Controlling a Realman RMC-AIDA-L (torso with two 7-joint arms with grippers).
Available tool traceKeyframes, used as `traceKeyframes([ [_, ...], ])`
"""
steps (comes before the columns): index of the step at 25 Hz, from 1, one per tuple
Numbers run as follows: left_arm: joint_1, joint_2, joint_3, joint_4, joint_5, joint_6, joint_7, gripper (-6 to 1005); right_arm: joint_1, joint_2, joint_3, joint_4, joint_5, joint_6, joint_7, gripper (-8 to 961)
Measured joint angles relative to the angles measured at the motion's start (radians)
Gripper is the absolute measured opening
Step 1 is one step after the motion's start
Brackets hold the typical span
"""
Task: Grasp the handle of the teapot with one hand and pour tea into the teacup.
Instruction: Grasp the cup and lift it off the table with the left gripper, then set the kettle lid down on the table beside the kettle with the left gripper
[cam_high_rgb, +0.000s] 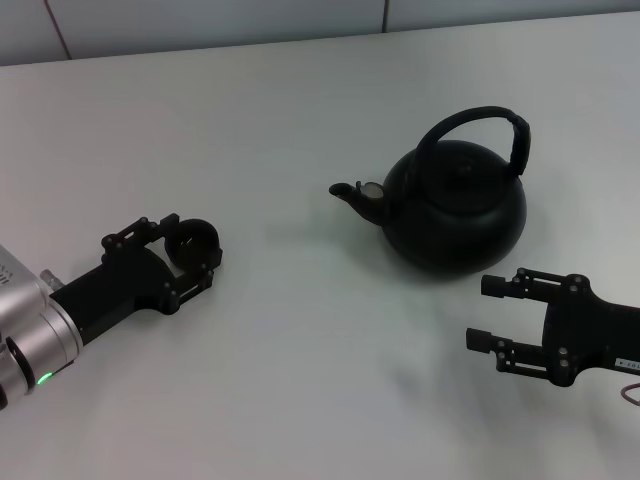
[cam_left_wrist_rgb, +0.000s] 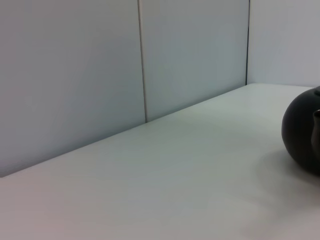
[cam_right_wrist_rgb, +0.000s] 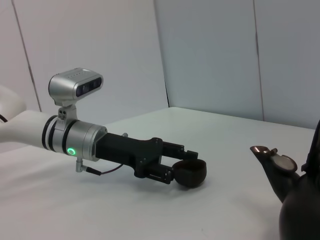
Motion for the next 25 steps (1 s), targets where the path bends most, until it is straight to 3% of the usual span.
traceKeyframes([
  [7, -0.015, 0.0, 0.001, -0.014, 0.003, 0.052, 0.002, 687, 0.002, 0.0, 0.002, 0.011, 0.001, 0.001, 0.0, 679],
  [16, -0.14, 0.0, 0.005, -0.12, 0.004, 0.037, 0.019, 686, 0.006, 0.0, 0.005, 0.013, 0.001, 0.002, 0.001, 675],
  [25, -0.155, 0.0, -0.001, -0.135, 0.004, 0.03, 0.037, 685, 0.006, 0.0, 0.006, 0.014, 0.003, 0.002, 0.002, 673],
])
